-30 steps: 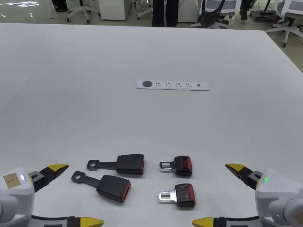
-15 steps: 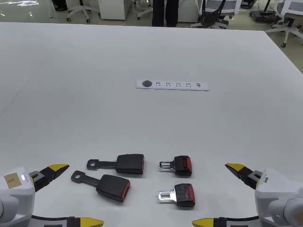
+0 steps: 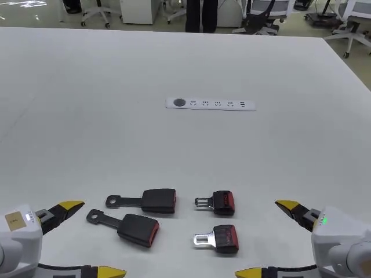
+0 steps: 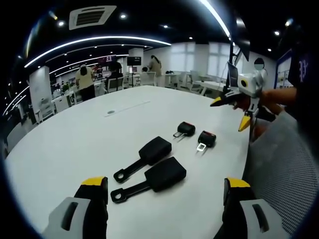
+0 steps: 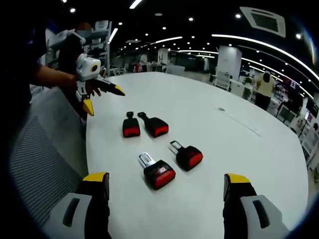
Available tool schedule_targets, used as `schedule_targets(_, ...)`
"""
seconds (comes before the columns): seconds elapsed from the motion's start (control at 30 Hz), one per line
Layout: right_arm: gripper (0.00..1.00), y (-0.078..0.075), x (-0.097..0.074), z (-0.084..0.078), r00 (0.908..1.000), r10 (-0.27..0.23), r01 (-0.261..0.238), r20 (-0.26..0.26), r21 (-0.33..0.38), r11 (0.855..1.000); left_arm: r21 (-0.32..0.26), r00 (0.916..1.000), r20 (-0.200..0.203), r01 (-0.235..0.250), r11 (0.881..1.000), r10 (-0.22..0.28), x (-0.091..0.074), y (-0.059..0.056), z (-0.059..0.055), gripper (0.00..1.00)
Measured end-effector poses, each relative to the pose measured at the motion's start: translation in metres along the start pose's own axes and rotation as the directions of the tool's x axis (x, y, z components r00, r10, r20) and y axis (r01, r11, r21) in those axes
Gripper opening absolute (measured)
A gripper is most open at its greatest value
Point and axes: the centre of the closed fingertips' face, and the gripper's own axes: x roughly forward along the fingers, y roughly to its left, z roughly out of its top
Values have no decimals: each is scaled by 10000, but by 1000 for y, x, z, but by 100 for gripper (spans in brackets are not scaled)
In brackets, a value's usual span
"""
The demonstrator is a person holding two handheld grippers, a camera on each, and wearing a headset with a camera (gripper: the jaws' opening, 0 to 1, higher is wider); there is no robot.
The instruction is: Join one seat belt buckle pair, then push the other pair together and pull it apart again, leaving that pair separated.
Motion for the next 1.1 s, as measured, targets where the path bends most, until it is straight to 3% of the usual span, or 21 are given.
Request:
schedule_targets(0.37, 94, 4, -1, -2, 9993, 380, -384, -69, -591, 9975, 445, 9994, -334, 140, 9989, -125, 5, 0, 2, 96)
schedule_targets(0.67, 85, 3, 3, -3, 9962, 783, -820, -374, -1115, 9904, 1270, 9931, -994, 739, 9891, -615, 20, -6, 9, 87)
schedule_targets(0.87, 79, 3, 7, -5, 9918, 1030, -1144, -756, -1665, 9794, 1759, 9826, -1525, 1326, 9754, -1061, 30, -14, 8, 76)
schedule_targets(1.1, 72, 5, 13, -9, 9840, 1296, -1550, -1225, -2282, 9612, 2154, 9627, -2289, 1950, 9569, -1446, 39, -19, 1, 69)
